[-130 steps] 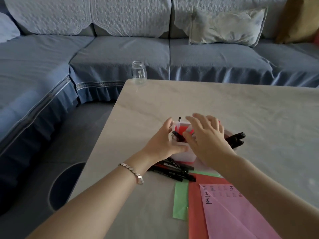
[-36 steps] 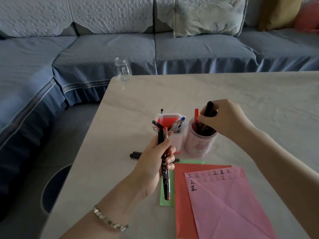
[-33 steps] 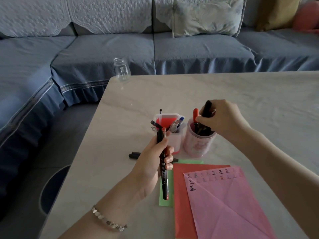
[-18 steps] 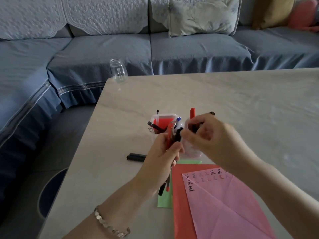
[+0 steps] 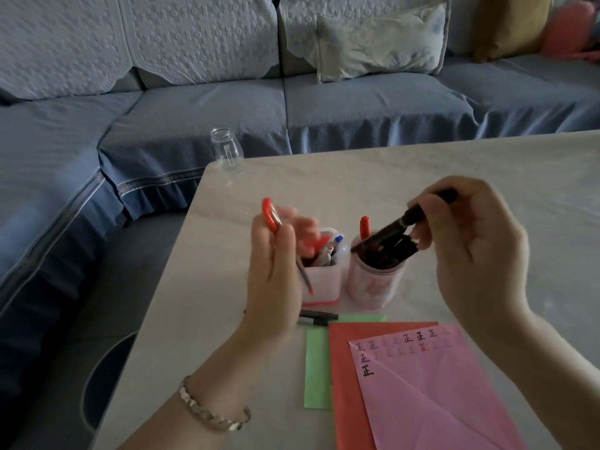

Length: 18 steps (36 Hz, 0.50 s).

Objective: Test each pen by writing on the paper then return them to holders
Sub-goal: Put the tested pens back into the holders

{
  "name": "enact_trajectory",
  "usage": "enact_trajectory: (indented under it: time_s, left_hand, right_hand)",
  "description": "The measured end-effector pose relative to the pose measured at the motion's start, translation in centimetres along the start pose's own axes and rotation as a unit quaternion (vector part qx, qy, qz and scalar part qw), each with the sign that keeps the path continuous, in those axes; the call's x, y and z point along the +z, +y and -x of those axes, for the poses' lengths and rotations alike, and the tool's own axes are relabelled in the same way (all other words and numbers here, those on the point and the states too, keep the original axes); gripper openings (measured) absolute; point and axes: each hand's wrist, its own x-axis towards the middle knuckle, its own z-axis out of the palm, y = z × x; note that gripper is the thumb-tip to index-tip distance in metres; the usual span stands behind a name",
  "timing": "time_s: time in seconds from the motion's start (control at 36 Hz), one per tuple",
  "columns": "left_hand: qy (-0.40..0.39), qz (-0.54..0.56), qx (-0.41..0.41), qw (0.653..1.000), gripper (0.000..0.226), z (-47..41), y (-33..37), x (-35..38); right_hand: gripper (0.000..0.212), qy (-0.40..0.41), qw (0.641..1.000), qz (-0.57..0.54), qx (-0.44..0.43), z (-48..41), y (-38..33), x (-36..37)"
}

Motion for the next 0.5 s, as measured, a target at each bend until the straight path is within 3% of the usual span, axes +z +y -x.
enact_trajectory:
  time_s: [0.14, 0.28, 0.36, 0.5]
  left_hand:
    - [0.068, -0.066, 0.069, 0.993, 0.02, -2.7, 0.3, -0.2]
    - [-0.008, -0.19, 0.082, 0.978, 0.037, -3.3, -2.2, -0.6]
    - [-0.052, -0.299, 0.09, 0.948, 0.034, -3.5, -3.6, -2.0]
    - [-0.123, -0.486, 0.072, 0.862, 0.023, -3.7, -4.5, -3.5]
  right_hand:
    - [0.024, -0.021, 0.987, 0.148, -0.065, -0.2, 1.7, 0.4]
    - [0.025, -0.107, 0.979, 0.176, -0.005, 0.9, 4.4, 1.8]
    - [0.026, -0.123, 0.966, 0.229, 0.009, 1.4, 5.1, 2.1]
    - [0.021, -0.174, 0.934, 0.306, 0.063, 1.8, 5.9, 2.3]
